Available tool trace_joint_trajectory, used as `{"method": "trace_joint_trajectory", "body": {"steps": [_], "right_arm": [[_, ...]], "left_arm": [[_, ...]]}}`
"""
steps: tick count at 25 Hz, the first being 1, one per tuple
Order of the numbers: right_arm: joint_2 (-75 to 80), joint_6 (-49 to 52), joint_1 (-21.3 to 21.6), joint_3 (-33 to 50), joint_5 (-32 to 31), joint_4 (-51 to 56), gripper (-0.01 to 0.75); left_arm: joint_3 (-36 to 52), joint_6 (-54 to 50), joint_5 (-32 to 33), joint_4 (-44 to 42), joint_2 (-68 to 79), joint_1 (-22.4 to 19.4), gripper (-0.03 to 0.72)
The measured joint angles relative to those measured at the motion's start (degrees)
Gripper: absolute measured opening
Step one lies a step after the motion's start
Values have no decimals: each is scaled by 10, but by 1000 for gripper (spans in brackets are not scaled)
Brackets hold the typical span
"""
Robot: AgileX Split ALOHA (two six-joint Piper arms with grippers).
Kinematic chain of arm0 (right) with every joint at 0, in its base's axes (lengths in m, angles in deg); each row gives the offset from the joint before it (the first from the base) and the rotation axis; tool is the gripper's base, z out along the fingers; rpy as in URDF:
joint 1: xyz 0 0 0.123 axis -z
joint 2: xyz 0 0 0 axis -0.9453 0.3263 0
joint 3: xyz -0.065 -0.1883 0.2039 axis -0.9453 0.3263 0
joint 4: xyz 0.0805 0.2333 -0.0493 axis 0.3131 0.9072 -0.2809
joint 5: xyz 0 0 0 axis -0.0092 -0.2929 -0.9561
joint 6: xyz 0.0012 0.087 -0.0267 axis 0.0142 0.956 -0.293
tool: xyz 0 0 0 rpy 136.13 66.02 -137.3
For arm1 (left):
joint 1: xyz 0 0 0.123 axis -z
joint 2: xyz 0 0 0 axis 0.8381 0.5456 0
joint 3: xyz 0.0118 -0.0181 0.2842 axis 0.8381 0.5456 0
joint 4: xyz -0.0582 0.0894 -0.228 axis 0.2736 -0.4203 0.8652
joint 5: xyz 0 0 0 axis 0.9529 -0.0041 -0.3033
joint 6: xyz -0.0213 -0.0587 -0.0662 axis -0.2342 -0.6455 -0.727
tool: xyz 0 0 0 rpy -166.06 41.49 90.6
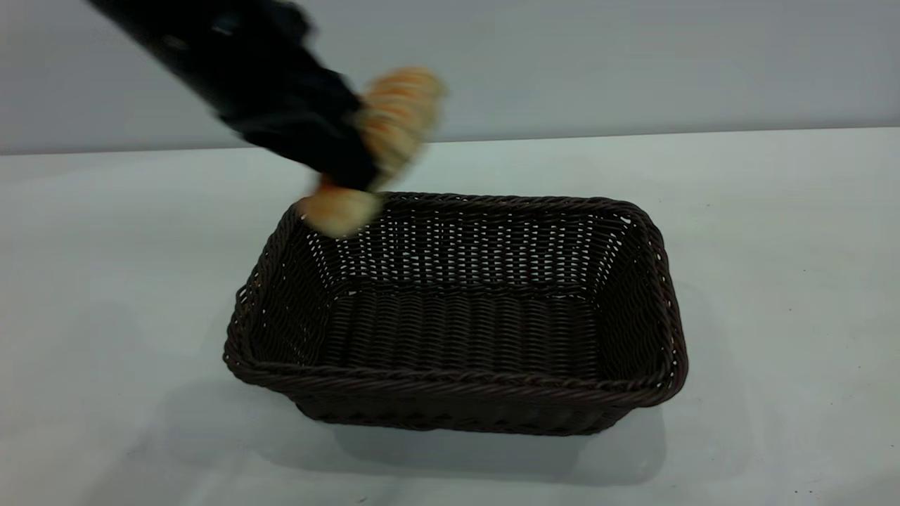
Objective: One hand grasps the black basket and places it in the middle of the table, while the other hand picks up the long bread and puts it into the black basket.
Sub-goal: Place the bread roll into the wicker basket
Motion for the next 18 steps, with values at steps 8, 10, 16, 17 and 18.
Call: {"method": "trace_joint_trajectory", "body": {"steps": [8,10,16,17,18], "right_arm": [[0,0,0,0,0,0,538],[0,0,0,0,0,0,538],[0,0,0,0,0,0,522],[0,0,0,0,0,0,518],[0,0,0,0,0,0,512]], "left_arm": [[0,77,-34,63,71,26,162],[0,77,-36,63,76,26,221],[0,76,-49,66,78,26,490],[0,73,-54,67,76,25,519],[0,66,-57,67,73,24,546]]}}
